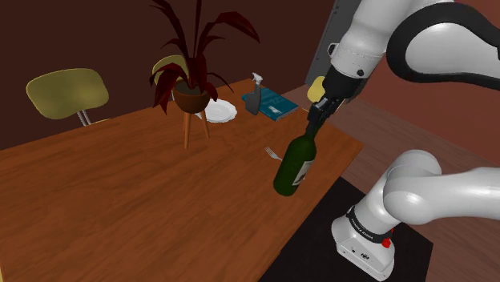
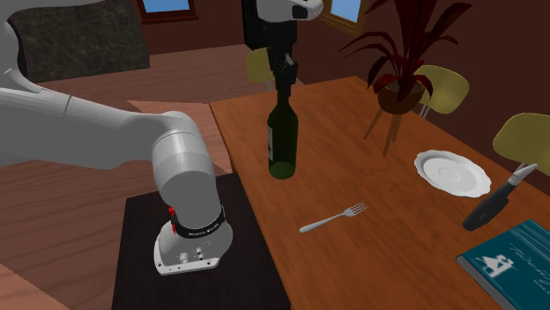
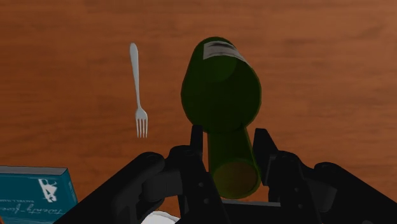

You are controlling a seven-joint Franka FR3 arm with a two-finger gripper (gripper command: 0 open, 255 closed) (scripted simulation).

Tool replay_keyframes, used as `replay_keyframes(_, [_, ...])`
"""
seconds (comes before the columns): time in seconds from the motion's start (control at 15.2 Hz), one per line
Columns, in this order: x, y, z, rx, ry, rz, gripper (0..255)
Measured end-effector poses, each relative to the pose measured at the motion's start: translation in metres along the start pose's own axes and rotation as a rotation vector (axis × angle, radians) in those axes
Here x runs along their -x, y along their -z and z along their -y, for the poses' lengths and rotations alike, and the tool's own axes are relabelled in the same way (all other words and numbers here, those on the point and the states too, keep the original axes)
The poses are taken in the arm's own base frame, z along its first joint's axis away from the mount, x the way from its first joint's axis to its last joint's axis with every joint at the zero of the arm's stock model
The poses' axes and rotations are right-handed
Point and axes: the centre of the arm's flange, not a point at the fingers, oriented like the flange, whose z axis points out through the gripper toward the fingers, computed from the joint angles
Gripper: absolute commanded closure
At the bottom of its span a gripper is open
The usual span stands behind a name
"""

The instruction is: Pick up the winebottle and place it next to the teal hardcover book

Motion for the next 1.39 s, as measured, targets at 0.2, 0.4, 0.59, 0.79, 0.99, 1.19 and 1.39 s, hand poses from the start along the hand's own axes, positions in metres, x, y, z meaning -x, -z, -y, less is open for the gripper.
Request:
replay_keyframes(0.2, [0.0,0.017,0.001,0.0,0.0,0.0,255])
replay_keyframes(0.4, [-0.002,0.032,-0.001,0.0,0.0,0.0,255])
replay_keyframes(0.59, [-0.003,0.048,0.001,0.0,0.0,0.0,255])
replay_keyframes(0.79, [-0.004,0.064,0.0,0.0,0.0,0.0,255])
replay_keyframes(0.99, [-0.006,0.078,0.001,0.0,0.0,0.0,255])
replay_keyframes(1.19, [-0.006,0.094,0.0,0.0,0.0,0.0,255])
replay_keyframes(1.39, [-0.008,0.111,0.0,0.0,0.0,0.0,255])
